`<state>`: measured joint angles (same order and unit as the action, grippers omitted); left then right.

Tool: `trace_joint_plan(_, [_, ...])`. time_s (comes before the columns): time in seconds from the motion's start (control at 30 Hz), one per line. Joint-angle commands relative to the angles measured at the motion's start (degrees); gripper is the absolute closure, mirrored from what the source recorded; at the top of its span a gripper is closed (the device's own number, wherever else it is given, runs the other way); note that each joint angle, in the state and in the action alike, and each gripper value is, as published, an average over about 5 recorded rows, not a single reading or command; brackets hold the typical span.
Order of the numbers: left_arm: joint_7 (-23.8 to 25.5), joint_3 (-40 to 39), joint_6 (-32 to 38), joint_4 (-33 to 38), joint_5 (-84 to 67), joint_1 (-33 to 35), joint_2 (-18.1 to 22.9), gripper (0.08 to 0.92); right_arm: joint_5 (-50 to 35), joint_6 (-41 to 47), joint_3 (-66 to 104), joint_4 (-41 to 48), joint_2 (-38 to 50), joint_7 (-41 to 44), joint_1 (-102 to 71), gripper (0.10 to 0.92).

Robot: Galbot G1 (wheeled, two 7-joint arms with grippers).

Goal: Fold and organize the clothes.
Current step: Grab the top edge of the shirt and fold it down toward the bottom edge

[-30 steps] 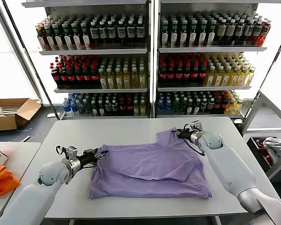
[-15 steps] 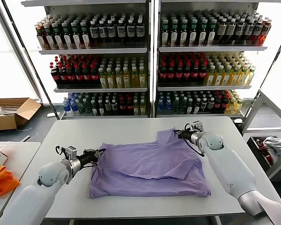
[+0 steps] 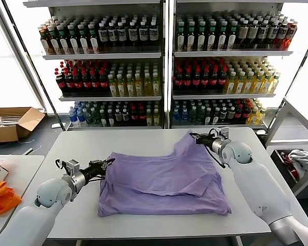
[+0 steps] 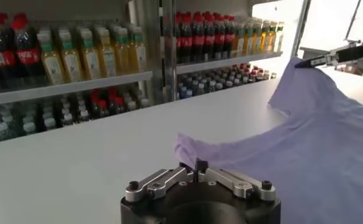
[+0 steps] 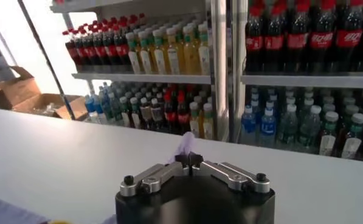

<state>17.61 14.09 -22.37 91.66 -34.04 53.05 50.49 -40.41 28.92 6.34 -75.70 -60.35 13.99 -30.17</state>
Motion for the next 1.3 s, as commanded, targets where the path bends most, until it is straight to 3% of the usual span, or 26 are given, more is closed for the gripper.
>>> trace_joint_plan(0.03, [-0.59, 5.19, 0.71, 7.75, -0.43, 7.13, -0.53, 0.907, -5.23, 0.47, 5.77, -16.43, 4.46, -1.26, -10.51, 0.920])
trace_joint_plan(0.67, [-2.70, 13.91, -0.52, 19.35, 2.48, 24.30, -1.97, 0.907, -6.26, 0.25, 26.40, -38.43, 9.38, -1.34, -42.56, 0.920])
trace_joint_plan(1.07, [-2.93, 14.23, -4.06, 23.88, 9.05, 35.64, -2.34, 0.907, 5.40, -1.56, 27.33, -37.38, 7.81, -2.47, -55.08, 0.920])
trace_joint_plan(1.17, [-3.94, 14.98, -5.40, 24.44, 9.34, 36.35, -2.48, 0.880, 6.28, -1.57, 27.59, -37.40, 7.41, -2.99, -55.39, 0.889])
trace_joint_plan(1.3, [-5.69, 17.18, -7.21, 25.87, 8.30, 36.33, -3.08, 0.780, 6.32, -2.33, 28.87, -38.29, 7.43, -3.77, -55.36, 0.786])
